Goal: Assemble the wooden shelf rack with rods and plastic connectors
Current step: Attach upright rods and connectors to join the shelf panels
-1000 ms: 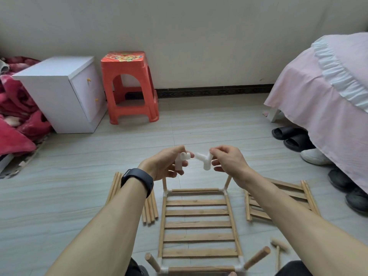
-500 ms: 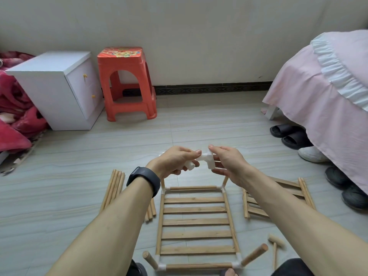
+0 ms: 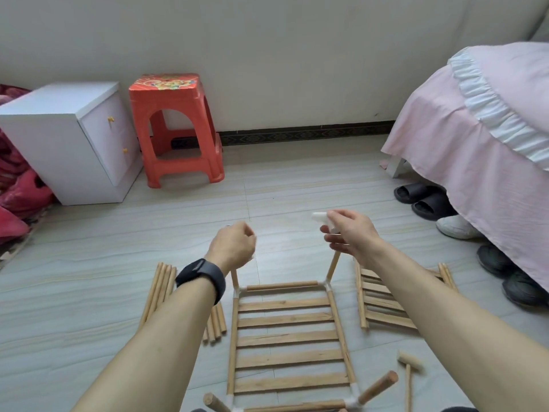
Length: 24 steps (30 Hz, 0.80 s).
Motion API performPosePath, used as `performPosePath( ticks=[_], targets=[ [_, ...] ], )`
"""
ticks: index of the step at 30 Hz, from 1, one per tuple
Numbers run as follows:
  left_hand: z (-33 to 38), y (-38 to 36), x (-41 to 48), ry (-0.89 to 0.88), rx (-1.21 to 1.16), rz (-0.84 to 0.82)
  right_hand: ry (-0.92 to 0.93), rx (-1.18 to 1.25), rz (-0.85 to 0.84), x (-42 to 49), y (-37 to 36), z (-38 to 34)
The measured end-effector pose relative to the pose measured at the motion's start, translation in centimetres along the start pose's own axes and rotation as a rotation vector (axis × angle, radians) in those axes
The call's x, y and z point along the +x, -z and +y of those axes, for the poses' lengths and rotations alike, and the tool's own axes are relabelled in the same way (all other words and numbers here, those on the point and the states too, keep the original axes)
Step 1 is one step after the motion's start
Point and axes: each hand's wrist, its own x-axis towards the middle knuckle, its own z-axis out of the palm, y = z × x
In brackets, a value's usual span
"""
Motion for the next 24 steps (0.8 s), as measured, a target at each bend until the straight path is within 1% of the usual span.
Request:
performPosePath(
  ticks=[1, 3, 6, 10, 13, 15, 18, 24],
  targets=[
    [-1.0, 0.0, 0.5, 0.021, 0.098, 0.021, -0.05, 0.056, 0.072, 1.1, 0.9, 0.0],
    [-2.8, 0.2, 1.4, 0.06, 0.203, 0.001, -0.16, 0.191, 0.205, 3.2, 2.6, 0.2],
    [-4.9, 0.1, 2.8, 0.065, 0.351, -0.026, -0.258, 0.313, 0.313, 5.7, 4.4, 1.6],
    [-6.7, -0.7, 4.0, 0.042, 0.52, -0.128, -0.297, 0.368, 0.301, 8.3, 5.2, 3.9],
    [-7.2, -1.5, 4.0, 0.06, 0.583, -0.197, -0.321, 0.321, 0.239, 9.5, 4.6, 5.0],
    [-7.2, -1.8, 4.0, 0.067, 0.589, -0.205, -0.332, 0.276, 0.217, 10.3, 4.0, 5.8],
    [-7.2, -2.3, 3.8, 0.082, 0.606, -0.193, -0.331, 0.226, 0.231, 11.0, 3.2, 6.6],
    [-7.3, -2.9, 3.7, 0.074, 0.669, -0.148, -0.279, 0.15, 0.336, 11.6, 3.2, 7.0]
  ],
)
